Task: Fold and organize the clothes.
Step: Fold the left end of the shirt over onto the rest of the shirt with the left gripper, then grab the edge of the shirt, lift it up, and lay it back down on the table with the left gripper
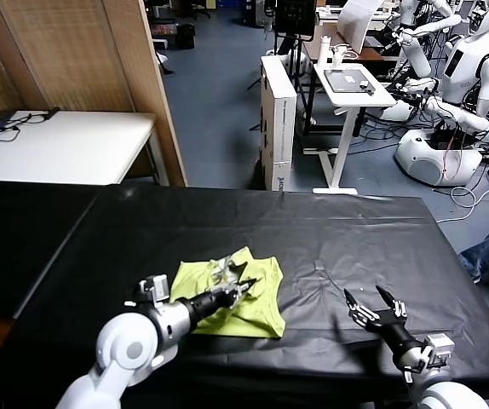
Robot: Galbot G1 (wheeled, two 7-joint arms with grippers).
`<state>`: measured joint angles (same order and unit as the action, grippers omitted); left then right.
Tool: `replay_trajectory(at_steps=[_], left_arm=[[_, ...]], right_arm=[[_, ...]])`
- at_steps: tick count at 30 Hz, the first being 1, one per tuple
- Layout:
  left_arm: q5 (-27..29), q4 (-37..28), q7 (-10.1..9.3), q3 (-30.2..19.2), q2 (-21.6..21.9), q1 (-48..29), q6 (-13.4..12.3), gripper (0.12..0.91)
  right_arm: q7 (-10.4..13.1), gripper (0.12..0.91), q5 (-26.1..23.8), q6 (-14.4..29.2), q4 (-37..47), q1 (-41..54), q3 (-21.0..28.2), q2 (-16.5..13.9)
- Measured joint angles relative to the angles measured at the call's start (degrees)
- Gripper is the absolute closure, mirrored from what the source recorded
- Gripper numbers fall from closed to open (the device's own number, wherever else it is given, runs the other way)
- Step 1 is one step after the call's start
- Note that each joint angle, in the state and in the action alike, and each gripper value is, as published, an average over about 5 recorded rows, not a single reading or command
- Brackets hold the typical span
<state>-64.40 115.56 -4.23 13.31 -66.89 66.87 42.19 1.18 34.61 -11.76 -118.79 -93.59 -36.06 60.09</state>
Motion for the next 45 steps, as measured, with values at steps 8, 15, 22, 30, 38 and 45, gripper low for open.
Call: replay_trajectory(at_steps=[8,15,22,30,38,45], left_arm=[[0.64,-1.88,0.04,-0.21,-0.72,-0.73,0.00,0.852],[1.89,-2.19,0.07,-0.49,-1.52,-0.40,0.00,0.781],[1.72,-0.95,-0.10,0.12,-1.67,-0.16,0.00,0.360],[1.22,0.73,-0.24,2.77,-1.08,-0.12,0.00,0.128],[0.97,2.16,-0.04,9.60,2.07,2.05,0.00,0.123],[2.25,3.48,0.05,14.40,2.59,5.60,0.00,0.123]], right_arm=[[0.00,0.118,-0.30,0.00,-0.27,-0.26,-0.06,0.13],[-0.26,0.118,-0.49,0.00,-0.44,-0.18,0.41,-0.23],[-1.23,0.118,-0.52,0.16,-0.68,0.40,1.82,-2.50],[-3.05,0.118,0.26,-0.19,-2.29,1.99,5.72,-7.52],[-8.58,0.118,-4.20,1.67,-5.34,5.76,14.68,-17.13],[-8.31,0.118,-11.65,3.07,-4.71,10.48,23.01,-20.60]])
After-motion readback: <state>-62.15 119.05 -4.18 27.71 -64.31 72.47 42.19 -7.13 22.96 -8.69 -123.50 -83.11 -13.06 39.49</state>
